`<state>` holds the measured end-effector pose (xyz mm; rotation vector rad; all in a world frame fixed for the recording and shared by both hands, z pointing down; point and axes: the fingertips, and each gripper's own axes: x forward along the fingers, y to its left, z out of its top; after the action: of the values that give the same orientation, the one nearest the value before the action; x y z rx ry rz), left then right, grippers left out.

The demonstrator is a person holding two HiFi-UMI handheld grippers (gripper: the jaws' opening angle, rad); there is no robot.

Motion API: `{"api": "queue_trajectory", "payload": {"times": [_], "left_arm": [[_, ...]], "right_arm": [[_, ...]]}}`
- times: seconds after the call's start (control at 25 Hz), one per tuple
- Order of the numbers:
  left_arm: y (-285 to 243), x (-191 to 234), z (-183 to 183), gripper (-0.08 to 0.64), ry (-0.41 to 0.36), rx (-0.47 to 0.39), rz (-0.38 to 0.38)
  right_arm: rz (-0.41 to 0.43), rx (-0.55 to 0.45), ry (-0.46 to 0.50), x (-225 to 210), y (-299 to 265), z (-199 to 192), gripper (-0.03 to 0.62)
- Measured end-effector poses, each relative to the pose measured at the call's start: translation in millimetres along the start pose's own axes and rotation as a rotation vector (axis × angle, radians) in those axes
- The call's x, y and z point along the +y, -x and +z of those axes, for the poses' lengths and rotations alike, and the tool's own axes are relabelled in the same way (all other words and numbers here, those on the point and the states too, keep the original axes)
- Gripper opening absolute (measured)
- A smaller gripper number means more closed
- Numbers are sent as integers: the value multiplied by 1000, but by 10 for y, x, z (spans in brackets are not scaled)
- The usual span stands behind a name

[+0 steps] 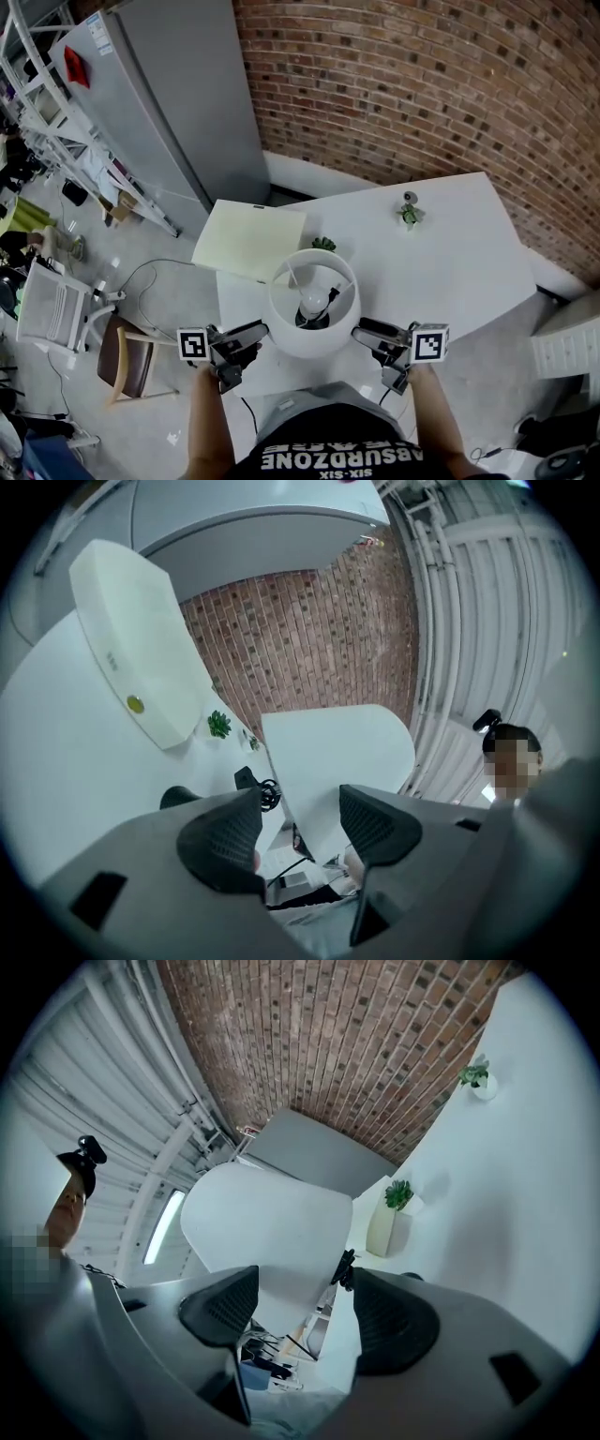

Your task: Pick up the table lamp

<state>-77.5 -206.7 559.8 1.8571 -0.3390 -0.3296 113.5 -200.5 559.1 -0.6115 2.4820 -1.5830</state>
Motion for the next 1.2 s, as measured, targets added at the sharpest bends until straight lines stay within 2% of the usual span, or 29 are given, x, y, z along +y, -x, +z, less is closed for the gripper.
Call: {"api": "queue_trajectory", "payload": {"times": [0.28,0.48,0.64,0.76,0.88,1.2], "left_arm": [[-131,-36,21,249,179,-98,-176],[-172,-48,99,243,226,-190,-256],[-177,-41,142,224,285,-273,-338],[-174,-61,175,205,294,-316,-367],[-162,-93,235,145,278,-344,-378],[-166,-107,213,141,258,-346,-351]], "right_arm": [[101,-32,-105,-24,-23,57,290],[167,-67,-164,-3,-73,132,284],[230,-88,-217,27,-122,162,247],[257,-107,-232,56,-127,197,227],[262,-128,-244,53,-139,211,225],[248,-148,-244,23,-120,191,209]]}}
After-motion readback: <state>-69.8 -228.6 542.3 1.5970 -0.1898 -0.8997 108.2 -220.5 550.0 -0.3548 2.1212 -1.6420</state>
